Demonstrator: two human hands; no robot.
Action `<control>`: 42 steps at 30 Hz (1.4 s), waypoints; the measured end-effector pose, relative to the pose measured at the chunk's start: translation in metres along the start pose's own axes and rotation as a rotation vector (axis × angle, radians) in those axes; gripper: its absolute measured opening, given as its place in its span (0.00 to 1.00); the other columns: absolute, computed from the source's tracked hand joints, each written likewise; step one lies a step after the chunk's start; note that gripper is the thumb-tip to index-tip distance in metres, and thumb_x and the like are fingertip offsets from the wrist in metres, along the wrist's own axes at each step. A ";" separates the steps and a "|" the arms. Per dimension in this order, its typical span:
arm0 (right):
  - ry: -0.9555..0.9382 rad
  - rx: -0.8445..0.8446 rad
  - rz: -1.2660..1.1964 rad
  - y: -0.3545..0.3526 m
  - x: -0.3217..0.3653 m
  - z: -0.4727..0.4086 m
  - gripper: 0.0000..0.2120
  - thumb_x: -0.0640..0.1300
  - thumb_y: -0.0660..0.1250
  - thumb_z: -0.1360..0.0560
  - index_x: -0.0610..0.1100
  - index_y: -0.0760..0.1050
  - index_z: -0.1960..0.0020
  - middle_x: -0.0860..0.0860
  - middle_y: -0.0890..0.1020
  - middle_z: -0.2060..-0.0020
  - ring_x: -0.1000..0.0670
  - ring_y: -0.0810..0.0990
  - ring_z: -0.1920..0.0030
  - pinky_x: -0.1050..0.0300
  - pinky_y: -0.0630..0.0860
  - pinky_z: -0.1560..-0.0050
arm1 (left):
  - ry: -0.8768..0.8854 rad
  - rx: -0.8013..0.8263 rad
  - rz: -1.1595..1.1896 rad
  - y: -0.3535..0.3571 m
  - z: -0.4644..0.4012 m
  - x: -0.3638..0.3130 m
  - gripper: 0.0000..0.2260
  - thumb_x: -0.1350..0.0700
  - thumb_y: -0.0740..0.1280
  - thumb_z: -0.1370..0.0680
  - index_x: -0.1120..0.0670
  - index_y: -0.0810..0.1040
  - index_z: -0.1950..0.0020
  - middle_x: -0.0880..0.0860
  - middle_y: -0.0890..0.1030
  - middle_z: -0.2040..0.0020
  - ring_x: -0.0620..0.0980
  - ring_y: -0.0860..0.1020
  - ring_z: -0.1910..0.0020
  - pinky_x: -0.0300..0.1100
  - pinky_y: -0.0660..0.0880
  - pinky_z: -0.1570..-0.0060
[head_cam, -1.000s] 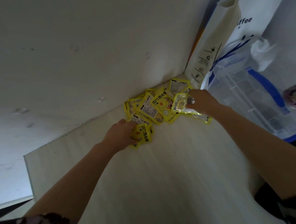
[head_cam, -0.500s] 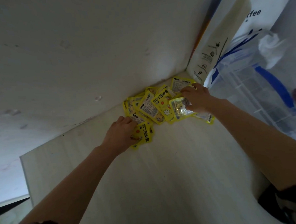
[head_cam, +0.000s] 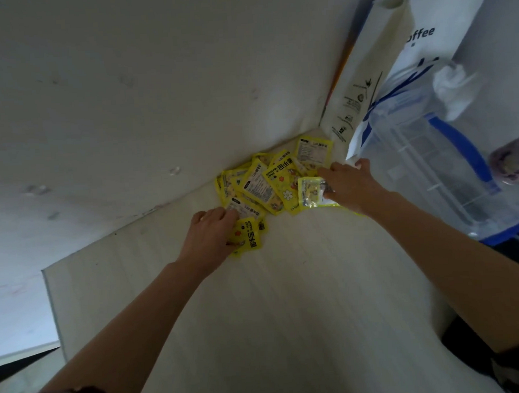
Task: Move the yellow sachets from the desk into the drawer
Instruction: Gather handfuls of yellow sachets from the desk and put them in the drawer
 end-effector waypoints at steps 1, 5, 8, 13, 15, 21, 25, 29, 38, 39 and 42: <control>0.012 0.024 -0.025 0.000 0.000 0.005 0.18 0.50 0.62 0.23 0.48 0.66 0.35 0.48 0.75 0.49 0.45 0.77 0.48 0.45 0.62 0.40 | -0.009 0.011 0.012 0.000 0.002 -0.001 0.21 0.51 0.73 0.31 0.53 0.73 0.41 0.53 0.77 0.48 0.57 0.78 0.48 0.51 0.69 0.42; 0.030 0.030 -0.223 0.000 0.002 0.023 0.19 0.46 0.63 0.23 0.49 0.65 0.34 0.48 0.76 0.51 0.43 0.78 0.49 0.46 0.75 0.49 | -0.044 0.076 0.071 0.002 0.008 -0.001 0.22 0.51 0.72 0.29 0.52 0.70 0.37 0.52 0.75 0.44 0.55 0.77 0.48 0.48 0.72 0.47; 0.054 0.039 -0.426 0.002 0.002 0.033 0.26 0.41 0.65 0.26 0.50 0.62 0.30 0.47 0.77 0.52 0.43 0.79 0.50 0.45 0.77 0.50 | -0.094 0.162 0.093 0.011 0.011 0.004 0.24 0.51 0.71 0.27 0.54 0.71 0.33 0.54 0.73 0.40 0.56 0.75 0.44 0.50 0.74 0.46; 0.139 0.000 -0.615 0.006 -0.007 0.041 0.26 0.42 0.71 0.28 0.42 0.68 0.32 0.42 0.80 0.45 0.41 0.79 0.44 0.47 0.76 0.46 | -0.154 0.245 0.068 0.009 0.009 0.009 0.20 0.49 0.69 0.26 0.52 0.72 0.35 0.57 0.75 0.47 0.58 0.75 0.46 0.47 0.71 0.47; 0.217 0.010 -0.672 0.013 -0.016 0.041 0.22 0.44 0.72 0.28 0.40 0.74 0.37 0.41 0.80 0.43 0.42 0.78 0.41 0.47 0.74 0.41 | -0.126 0.243 0.029 0.001 0.002 0.006 0.19 0.49 0.70 0.26 0.51 0.72 0.37 0.57 0.74 0.48 0.58 0.75 0.46 0.46 0.70 0.47; 0.359 -0.021 -0.840 0.008 -0.029 0.032 0.14 0.46 0.73 0.29 0.41 0.79 0.46 0.46 0.81 0.55 0.46 0.79 0.50 0.65 0.71 0.57 | -0.080 0.147 0.055 -0.029 -0.033 -0.004 0.23 0.47 0.69 0.26 0.51 0.71 0.32 0.59 0.76 0.44 0.59 0.75 0.42 0.47 0.70 0.44; 0.423 -0.073 -1.108 0.004 -0.030 0.022 0.11 0.41 0.71 0.28 0.38 0.80 0.47 0.43 0.82 0.56 0.47 0.80 0.55 0.59 0.73 0.59 | -0.027 0.130 0.060 -0.033 -0.064 -0.013 0.22 0.46 0.70 0.26 0.53 0.73 0.36 0.56 0.79 0.42 0.58 0.76 0.41 0.49 0.72 0.46; 0.461 -0.067 -1.298 0.007 -0.022 0.010 0.11 0.37 0.71 0.27 0.37 0.80 0.45 0.45 0.81 0.56 0.49 0.79 0.58 0.63 0.73 0.63 | -0.004 0.148 0.067 -0.029 -0.088 -0.023 0.26 0.47 0.70 0.26 0.53 0.69 0.30 0.56 0.76 0.35 0.57 0.73 0.36 0.48 0.70 0.42; 0.550 0.021 -1.323 0.033 -0.009 -0.016 0.16 0.40 0.72 0.28 0.39 0.78 0.41 0.44 0.82 0.52 0.46 0.79 0.51 0.56 0.74 0.54 | 0.143 0.187 0.087 -0.013 -0.124 -0.035 0.29 0.49 0.72 0.27 0.56 0.69 0.30 0.53 0.65 0.26 0.53 0.62 0.28 0.47 0.66 0.33; 0.548 0.028 -1.313 0.036 -0.008 -0.017 0.17 0.40 0.73 0.28 0.40 0.78 0.40 0.44 0.82 0.49 0.45 0.80 0.49 0.54 0.75 0.51 | 0.152 0.199 0.093 -0.011 -0.125 -0.035 0.30 0.49 0.73 0.28 0.57 0.68 0.29 0.53 0.63 0.25 0.53 0.61 0.27 0.47 0.66 0.32; 0.567 0.023 -1.288 0.041 -0.006 -0.019 0.20 0.42 0.73 0.29 0.41 0.77 0.38 0.44 0.83 0.46 0.44 0.81 0.46 0.51 0.76 0.47 | 0.141 0.216 0.118 -0.005 -0.128 -0.032 0.32 0.50 0.74 0.29 0.58 0.67 0.28 0.55 0.65 0.26 0.55 0.62 0.27 0.49 0.64 0.31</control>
Point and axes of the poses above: each hand's wrist, its own z-axis away from the middle knuckle, its own y-axis out of the palm, x = y × z, the point moved 10 cm from there along -z, towards the middle knuckle
